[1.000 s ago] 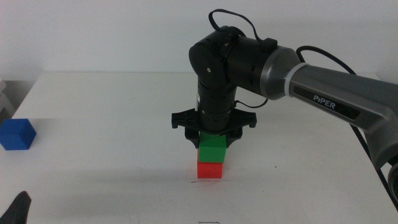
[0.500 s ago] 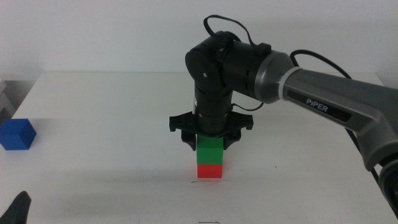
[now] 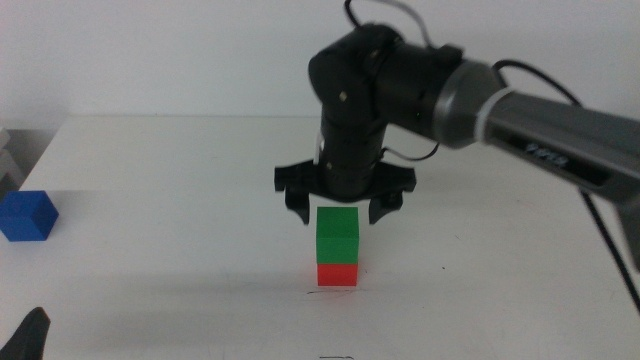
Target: Stack red cubes first, then green, then blue cubes in a specific spot.
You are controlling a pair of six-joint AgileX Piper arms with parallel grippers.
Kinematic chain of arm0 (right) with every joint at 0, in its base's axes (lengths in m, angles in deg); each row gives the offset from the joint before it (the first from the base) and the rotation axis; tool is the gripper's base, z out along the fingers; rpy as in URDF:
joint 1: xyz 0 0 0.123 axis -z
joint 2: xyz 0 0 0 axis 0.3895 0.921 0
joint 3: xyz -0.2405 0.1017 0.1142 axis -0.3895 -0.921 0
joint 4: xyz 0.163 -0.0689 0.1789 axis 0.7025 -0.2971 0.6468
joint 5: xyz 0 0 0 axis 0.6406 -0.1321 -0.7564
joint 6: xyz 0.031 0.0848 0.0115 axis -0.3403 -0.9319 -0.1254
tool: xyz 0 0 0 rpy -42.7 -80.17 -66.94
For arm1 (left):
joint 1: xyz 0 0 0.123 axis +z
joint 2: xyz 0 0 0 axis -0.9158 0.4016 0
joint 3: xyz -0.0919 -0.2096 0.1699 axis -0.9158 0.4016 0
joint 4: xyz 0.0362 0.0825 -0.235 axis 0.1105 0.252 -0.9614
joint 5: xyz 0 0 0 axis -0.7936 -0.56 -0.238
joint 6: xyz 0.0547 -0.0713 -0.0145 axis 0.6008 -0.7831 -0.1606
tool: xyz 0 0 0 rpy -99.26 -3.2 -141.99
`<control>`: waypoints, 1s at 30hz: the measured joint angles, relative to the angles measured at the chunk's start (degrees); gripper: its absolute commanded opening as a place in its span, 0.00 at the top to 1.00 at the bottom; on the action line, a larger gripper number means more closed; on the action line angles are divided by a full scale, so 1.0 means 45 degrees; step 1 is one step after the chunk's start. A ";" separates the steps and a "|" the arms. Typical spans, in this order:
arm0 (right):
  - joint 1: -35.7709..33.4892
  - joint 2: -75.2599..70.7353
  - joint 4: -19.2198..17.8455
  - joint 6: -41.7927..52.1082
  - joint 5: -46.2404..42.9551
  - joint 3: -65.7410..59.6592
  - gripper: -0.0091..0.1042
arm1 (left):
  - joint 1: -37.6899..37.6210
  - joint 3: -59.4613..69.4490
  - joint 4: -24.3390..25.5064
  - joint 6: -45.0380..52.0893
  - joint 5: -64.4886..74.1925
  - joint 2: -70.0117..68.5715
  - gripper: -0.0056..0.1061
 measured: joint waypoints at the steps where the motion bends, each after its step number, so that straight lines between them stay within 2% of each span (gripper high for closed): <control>1: 0.0016 -0.0168 -0.0015 0.0000 0.0030 0.0000 0.17 | 0.0000 0.0000 0.0000 0.0000 0.0000 0.0000 0.11; 8: 0.0350 -0.2398 -0.0014 0.0759 0.0150 -0.0046 0.17 | 0.0000 0.0000 0.0000 0.0000 0.0000 0.0000 0.11; 13: 0.1112 -0.5292 -0.0014 0.3083 0.0174 -0.1444 0.17 | 0.0000 0.0000 0.0000 0.0000 0.0000 0.0000 0.11; 18: 0.2306 -0.9079 0.0260 0.6334 0.0101 -0.4249 0.17 | 0.0000 0.0000 0.0000 0.0000 0.0000 0.0000 0.11; 21: 0.3322 -1.1420 0.0920 0.8227 -0.0675 -0.5831 0.17 | 0.0000 0.0000 0.0000 0.0000 0.0000 0.0000 0.11; 25: 0.4861 -1.3895 0.2303 1.0274 -0.1382 -0.7387 0.19 | 0.0000 0.0000 0.0000 0.0000 0.0000 0.0000 0.11; 30: 0.5837 -1.5962 0.4896 1.3315 -0.1907 -0.8465 0.21 | 0.0000 0.0000 0.0000 0.0000 0.0000 0.0000 0.11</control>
